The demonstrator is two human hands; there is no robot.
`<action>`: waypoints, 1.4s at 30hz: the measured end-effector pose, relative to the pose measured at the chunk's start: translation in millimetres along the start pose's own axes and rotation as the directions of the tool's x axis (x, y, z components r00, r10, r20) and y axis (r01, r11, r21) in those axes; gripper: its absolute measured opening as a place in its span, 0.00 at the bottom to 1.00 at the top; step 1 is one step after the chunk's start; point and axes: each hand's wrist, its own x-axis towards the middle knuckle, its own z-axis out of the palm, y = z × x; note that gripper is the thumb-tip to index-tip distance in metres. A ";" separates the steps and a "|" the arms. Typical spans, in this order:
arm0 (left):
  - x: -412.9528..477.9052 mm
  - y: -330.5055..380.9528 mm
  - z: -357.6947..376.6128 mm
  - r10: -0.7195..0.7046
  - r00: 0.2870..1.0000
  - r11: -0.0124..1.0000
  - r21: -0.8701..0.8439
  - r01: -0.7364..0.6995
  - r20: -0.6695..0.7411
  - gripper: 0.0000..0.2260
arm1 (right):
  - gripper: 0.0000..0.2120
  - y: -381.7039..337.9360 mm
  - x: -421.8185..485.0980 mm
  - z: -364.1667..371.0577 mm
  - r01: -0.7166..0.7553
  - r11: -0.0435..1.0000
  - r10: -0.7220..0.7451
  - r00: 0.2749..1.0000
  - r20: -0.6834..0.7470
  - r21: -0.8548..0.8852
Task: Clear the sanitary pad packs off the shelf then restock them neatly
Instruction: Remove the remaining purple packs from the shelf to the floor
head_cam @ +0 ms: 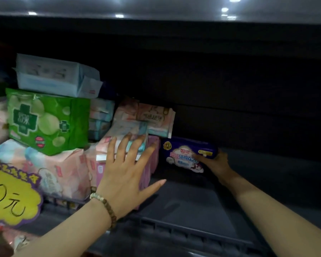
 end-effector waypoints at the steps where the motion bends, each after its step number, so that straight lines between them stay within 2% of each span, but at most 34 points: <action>1: 0.2 -0.3 1.2 0.005 1.000 1.000 0.001 -0.005 -0.013 0.34 | 0.53 14.4 9.2 -2.3 0.022 1.000 -0.022 1.000 -0.002 -0.013; 3: 0.3 -1.0 2.2 0.015 1.000 1.000 -0.004 -0.015 -0.023 0.34 | 0.51 -7.7 -18.7 -4.3 0.001 1.000 -0.001 1.000 0.002 0.025; 5: 0.5 -2.5 2.2 0.022 1.000 1.000 -0.011 -0.022 -0.011 0.34 | 0.42 -40.8 -54.2 -3.9 -0.033 0.996 0.033 0.999 0.002 0.083; 7: 0.0 -4.2 2.0 0.026 1.000 1.000 -0.013 -0.026 0.014 0.34 | 0.28 -54.3 -73.4 -11.4 0.009 0.990 0.007 0.994 -0.113 0.142; 9: -0.2 -6.1 -0.8 0.031 0.997 0.999 -0.020 -0.030 0.070 0.34 | 0.22 -72.0 -97.3 -23.5 0.075 0.976 -0.021 0.968 -0.252 0.205; 13: 0.3 -4.7 -24.3 0.029 0.985 0.994 -0.109 -0.011 0.169 0.36 | 0.20 -111.8 -164.0 -54.2 0.172 0.955 -0.081 0.936 -0.344 0.242; 16: -9.5 2.2 -61.0 0.033 0.991 0.946 -0.325 0.011 0.130 0.40 | 0.30 -142.0 -229.8 -66.4 0.156 0.936 -0.056 0.950 -0.307 0.314; 17: -15.3 3.8 -69.5 0.030 0.988 0.879 -0.474 0.048 0.154 0.41 | 0.34 -149.1 -252.0 -66.3 0.121 0.935 -0.027 0.961 -0.275 0.334; 18: -22.2 5.0 -81.4 0.039 0.975 0.754 -0.647 0.115 0.219 0.42 | 0.39 -153.3 -272.1 -65.2 0.087 0.930 0.001 0.970 -0.242 0.356; 20: -39.4 4.5 -104.0 0.095 0.935 0.317 -0.901 0.296 0.341 0.41 | 0.44 -159.5 -309.3 -55.4 0.016 0.914 0.053 0.986 -0.159 0.405; 21: -51.7 2.3 -113.1 0.129 0.922 0.131 -0.928 0.348 0.364 0.38 | 0.41 -159.7 -326.2 -47.3 -0.036 0.906 0.082 0.992 -0.093 0.422; 22: -65.3 -2.3 -120.0 0.138 0.913 0.033 -0.924 0.382 0.383 0.35 | 0.36 -158.9 -340.5 -37.7 -0.093 0.894 0.113 0.993 -0.019 0.439; 24: -93.4 -16.3 -129.6 0.105 0.889 0.006 -0.895 0.447 0.445 0.29 | 0.28 -152.8 -362.2 -14.0 -0.221 0.851 0.191 0.975 0.110 0.477; 26: -121.7 -34.3 -134.6 0.053 0.854 0.001 -0.855 0.519 0.518 0.26 | 0.24 -142.1 -376.0 13.9 -0.313 0.812 0.250 0.949 0.191 0.492; 30: -182.9 -77.0 -124.5 -0.060 0.713 0.003 -0.715 0.700 0.698 0.17 | 0.19 -110.5 -397.7 78.0 -0.455 0.782 0.346 0.885 0.311 0.426; 32: -215.9 -97.9 -111.8 -0.087 0.608 -0.002 -0.610 0.792 0.789 0.16 | 0.16 -90.2 -406.7 112.2 -0.519 0.773 0.395 0.844 0.362 0.365; 35: -263.2 -118.3 -90.9 -0.080 0.439 -0.038 -0.443 0.896 0.895 0.12 | 0.18 -51.8 -417.3 157.0 -0.585 0.776 0.477 0.789 0.388 0.235; 37: -290.0 -124.0 -71.8 -0.089 0.346 -0.031 -0.350 0.936 0.934 0.14 | 0.15 -29.0 -425.5 179.6 -0.620 0.773 0.527 0.746 0.406 0.135; 39: -311.9 -123.1 -50.8 -0.103 0.271 -0.024 -0.275 0.961 0.957 0.16 | 0.07 -9.3 -432.5 196.0 -0.641 0.765 0.572 0.718 0.397 0.056; 42: -335.4 -112.0 -20.8 -0.102 0.179 -0.091 -0.188 0.978 0.979 0.13 | 0.03 16.4 -434.4 210.9 -0.625 0.780 0.595 0.722 0.354 -0.034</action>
